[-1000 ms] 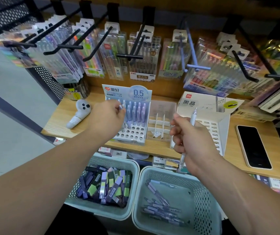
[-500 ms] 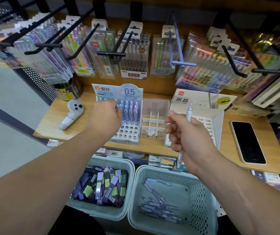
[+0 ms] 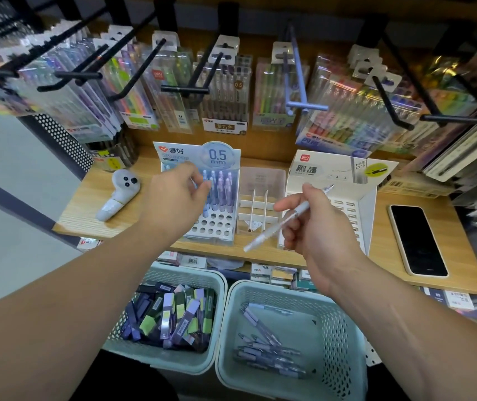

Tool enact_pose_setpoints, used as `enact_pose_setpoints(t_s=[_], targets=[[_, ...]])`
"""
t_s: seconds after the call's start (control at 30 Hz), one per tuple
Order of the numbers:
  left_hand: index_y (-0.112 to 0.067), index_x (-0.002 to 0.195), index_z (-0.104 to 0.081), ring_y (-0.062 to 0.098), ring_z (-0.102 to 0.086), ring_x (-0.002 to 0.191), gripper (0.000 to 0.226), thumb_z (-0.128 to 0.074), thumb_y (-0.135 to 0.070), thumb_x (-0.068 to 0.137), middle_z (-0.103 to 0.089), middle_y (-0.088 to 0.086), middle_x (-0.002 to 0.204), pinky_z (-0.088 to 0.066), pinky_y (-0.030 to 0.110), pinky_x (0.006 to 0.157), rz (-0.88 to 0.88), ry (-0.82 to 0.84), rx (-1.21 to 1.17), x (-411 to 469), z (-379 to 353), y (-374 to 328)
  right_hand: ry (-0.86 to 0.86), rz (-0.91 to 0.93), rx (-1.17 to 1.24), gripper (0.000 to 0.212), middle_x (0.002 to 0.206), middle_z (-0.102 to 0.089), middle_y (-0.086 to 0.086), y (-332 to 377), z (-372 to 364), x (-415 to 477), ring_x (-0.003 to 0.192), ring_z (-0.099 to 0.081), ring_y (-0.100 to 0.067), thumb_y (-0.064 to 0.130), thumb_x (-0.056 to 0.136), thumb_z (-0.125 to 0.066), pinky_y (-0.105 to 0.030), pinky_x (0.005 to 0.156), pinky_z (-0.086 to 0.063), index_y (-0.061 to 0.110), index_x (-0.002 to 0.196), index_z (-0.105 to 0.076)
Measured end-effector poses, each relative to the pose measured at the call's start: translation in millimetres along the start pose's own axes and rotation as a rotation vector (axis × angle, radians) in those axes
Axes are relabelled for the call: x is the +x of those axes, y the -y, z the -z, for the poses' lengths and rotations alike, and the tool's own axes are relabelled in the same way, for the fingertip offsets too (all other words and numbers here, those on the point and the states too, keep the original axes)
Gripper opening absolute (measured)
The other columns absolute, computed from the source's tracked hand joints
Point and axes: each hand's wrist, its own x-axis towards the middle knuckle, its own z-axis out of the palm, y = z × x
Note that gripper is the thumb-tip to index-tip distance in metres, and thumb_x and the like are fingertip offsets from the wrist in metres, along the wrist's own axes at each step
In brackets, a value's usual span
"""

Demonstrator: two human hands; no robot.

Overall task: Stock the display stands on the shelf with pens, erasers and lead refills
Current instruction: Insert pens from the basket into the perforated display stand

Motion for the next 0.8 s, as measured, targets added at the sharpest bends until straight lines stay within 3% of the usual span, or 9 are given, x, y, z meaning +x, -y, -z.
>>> enact_pose_setpoints(t_s=[0.07, 0.13, 0.2, 0.37, 0.53, 0.67, 0.8], targets=[[-0.016, 0.083, -0.068, 0.014, -0.055, 0.055, 0.03, -0.058, -0.04, 0.099, -0.067, 0.003, 0.069, -0.04, 0.027, 0.055, 0.141, 0.226, -0.277, -12.9, 6.2, -17.6, 0.0, 0.009, -0.007, 0.049, 0.054, -0.037, 0.002, 0.3, -5.2, 0.0, 0.054, -0.036, -0.016, 0.045, 0.107, -0.039, -0.033, 0.057, -0.035, 0.015, 0.083, -0.069], [-0.014, 0.091, -0.069, 0.019, -0.055, 0.053, 0.032, -0.052, -0.039, 0.102, -0.073, 0.01, 0.078, -0.04, 0.028, 0.05, 0.333, 0.507, -0.615, -26.5, 10.5, -30.7, 0.013, 0.028, 0.013, 0.041, 0.055, -0.041, 0.002, -0.6, -11.0, -0.3, 0.053, -0.038, -0.016, 0.041, 0.106, -0.042, -0.032, 0.056, -0.036, 0.015, 0.088, -0.067], [-0.008, 0.101, -0.064, 0.022, -0.056, 0.052, 0.026, -0.053, -0.032, 0.102, -0.072, 0.016, 0.081, -0.039, 0.027, 0.044, 0.43, 0.633, -0.84, -39.1, 10.6, -31.9, 0.005, 0.063, 0.023, 0.032, 0.055, -0.049, 0.002, -2.5, -16.7, 0.0, 0.053, -0.045, -0.015, 0.034, 0.106, -0.046, -0.032, 0.056, -0.039, 0.015, 0.09, -0.065], [-0.006, 0.095, -0.066, 0.017, -0.061, 0.053, 0.009, -0.065, -0.015, 0.094, -0.072, 0.015, 0.082, -0.045, 0.023, 0.043, 0.549, 0.535, -1.101, -51.3, 16.6, -18.4, -0.027, 0.136, 0.009, 0.009, 0.064, -0.061, 0.0, -9.5, -23.4, 0.7, 0.059, -0.06, -0.012, 0.022, 0.096, -0.066, -0.028, 0.056, -0.044, 0.015, 0.092, -0.063], [-0.007, 0.09, -0.069, 0.015, -0.066, 0.061, 0.007, -0.069, -0.013, 0.089, -0.073, 0.011, 0.081, -0.05, 0.021, 0.049, 0.607, 0.437, -1.216, -50.7, 32.8, -2.0, -0.011, 0.171, -0.04, 0.018, 0.072, -0.07, -0.005, -17.3, -28.5, -3.6, 0.064, -0.061, -0.013, 0.018, 0.083, -0.081, -0.026, 0.057, -0.047, 0.012, 0.096, -0.07], [-0.005, 0.09, -0.069, 0.014, -0.065, 0.062, 0.007, -0.068, -0.012, 0.09, -0.07, 0.011, 0.081, -0.052, 0.022, 0.053, 0.539, 0.331, -1.199, -50.4, 39.5, 6.6, 0.078, 0.114, -0.102, 0.014, 0.074, -0.073, -0.006, -24.1, -33.6, -4.3, 0.065, -0.062, -0.014, 0.019, 0.081, -0.082, -0.026, 0.058, -0.049, 0.011, 0.086, -0.071], [-0.006, 0.085, -0.069, 0.02, -0.065, 0.064, 0.013, -0.067, -0.015, 0.094, -0.069, 0.012, 0.077, -0.053, 0.03, 0.059, 0.419, 0.174, -0.952, -42.7, 48.3, 18.0, 0.148, 0.019, -0.239, 0.015, 0.091, -0.077, 0.0, -32.0, -39.5, -2.9, 0.078, -0.071, -0.018, 0.024, 0.087, -0.078, -0.03, 0.065, -0.053, 0.014, 0.097, -0.073]])
